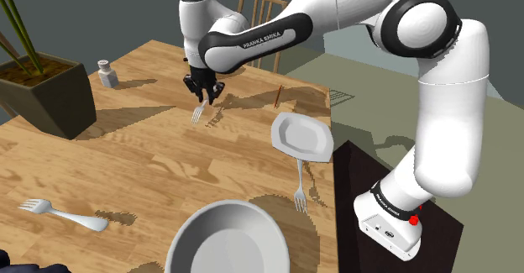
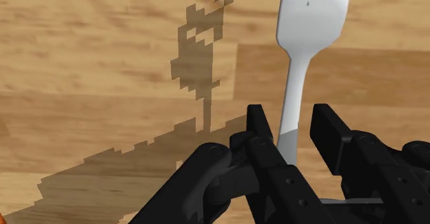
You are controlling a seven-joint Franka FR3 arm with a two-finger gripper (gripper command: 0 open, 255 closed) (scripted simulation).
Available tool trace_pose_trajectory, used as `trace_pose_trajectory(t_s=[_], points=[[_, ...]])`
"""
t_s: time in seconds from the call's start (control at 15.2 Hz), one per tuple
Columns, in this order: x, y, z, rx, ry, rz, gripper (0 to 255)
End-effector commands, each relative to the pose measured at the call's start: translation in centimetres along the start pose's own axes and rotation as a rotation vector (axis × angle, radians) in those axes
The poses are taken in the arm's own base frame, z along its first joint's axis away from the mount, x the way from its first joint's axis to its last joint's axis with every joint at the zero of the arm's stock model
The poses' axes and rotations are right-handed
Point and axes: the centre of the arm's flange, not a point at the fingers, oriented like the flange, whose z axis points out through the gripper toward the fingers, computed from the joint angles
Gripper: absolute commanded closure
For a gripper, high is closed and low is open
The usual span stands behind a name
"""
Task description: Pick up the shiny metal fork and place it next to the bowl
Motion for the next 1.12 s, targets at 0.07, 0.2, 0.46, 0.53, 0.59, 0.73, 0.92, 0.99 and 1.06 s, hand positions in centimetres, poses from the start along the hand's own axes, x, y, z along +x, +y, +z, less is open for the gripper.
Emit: trace_pose_trajectory(t_s=[0.07,0.2,0.46,0.53,0.59,0.73,0.92,0.99,1.06], points=[[0.2,0.1,-1.6,0.0,0.0,0.0,255],[0.4,0.1,-2.6,0.0,0.0,0.0,255],[0.7,0.1,-4.7,0.0,0.0,0.0,255],[0.7,0.1,-5.2,0.0,0.0,0.0,255],[0.8,0.1,-5.8,0.0,0.0,0.0,255],[1.0,0.1,-6.8,0.0,0.0,0.0,255],[1.2,0.1,-8.4,0.0,0.0,0.0,255],[1.3,0.1,-8.9,0.0,0.0,0.0,255],[1.4,0.1,-9.4,0.0,0.0,0.0,255]])
